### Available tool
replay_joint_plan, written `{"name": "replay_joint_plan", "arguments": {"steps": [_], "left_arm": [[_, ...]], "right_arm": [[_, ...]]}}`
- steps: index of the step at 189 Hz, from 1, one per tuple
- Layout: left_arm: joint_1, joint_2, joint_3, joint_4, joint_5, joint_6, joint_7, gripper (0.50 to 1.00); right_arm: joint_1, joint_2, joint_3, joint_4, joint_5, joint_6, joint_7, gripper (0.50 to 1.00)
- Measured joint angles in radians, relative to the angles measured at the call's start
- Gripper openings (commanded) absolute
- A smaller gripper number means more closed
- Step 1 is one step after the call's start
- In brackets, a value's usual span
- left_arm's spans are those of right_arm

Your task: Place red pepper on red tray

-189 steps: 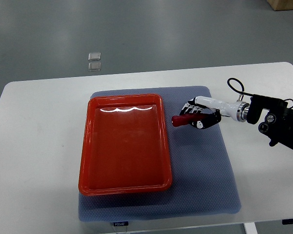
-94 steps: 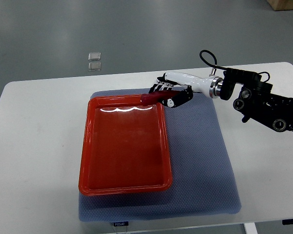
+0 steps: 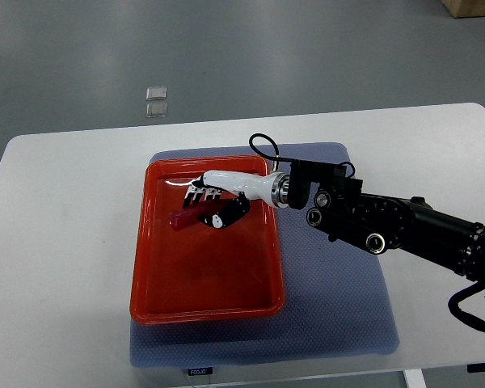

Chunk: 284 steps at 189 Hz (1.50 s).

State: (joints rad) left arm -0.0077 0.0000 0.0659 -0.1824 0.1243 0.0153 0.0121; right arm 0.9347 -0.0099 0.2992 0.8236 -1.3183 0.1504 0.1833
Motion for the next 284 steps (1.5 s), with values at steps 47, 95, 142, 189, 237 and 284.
{"name": "replay_joint_plan", "arguments": {"steps": [47, 95, 142, 189, 237, 284], "left_arm": [[0.000, 0.000, 0.000, 0.003, 0.000, 0.000, 0.000, 1.000], [0.001, 0.000, 0.000, 0.003, 0.000, -0.002, 0.000, 1.000], [0.001, 0.000, 0.000, 0.006, 0.000, 0.000, 0.000, 1.000], [0.000, 0.000, 0.000, 0.006, 0.000, 0.001, 0.000, 1.000], [0.000, 0.000, 0.001, 0.004, 0.000, 0.002, 0.000, 1.000], [-0.001, 0.000, 0.000, 0.004, 0.000, 0.002, -0.001, 1.000]], "right_arm": [[-0.042, 0.010, -0.015, -0.020, -0.008, -0.018, 0.006, 0.615], [-0.055, 0.010, -0.003, -0.020, -0.008, -0.019, 0.009, 0.862], [-0.046, 0.010, 0.042, -0.016, 0.013, -0.038, 0.016, 0.901], [-0.051, -0.036, 0.271, -0.016, 0.166, -0.037, 0.020, 0.903], [-0.167, -0.059, 0.562, -0.022, 0.693, -0.018, 0.025, 0.905], [-0.260, -0.062, 0.631, -0.108, 1.149, 0.081, 0.026, 0.907]]}}
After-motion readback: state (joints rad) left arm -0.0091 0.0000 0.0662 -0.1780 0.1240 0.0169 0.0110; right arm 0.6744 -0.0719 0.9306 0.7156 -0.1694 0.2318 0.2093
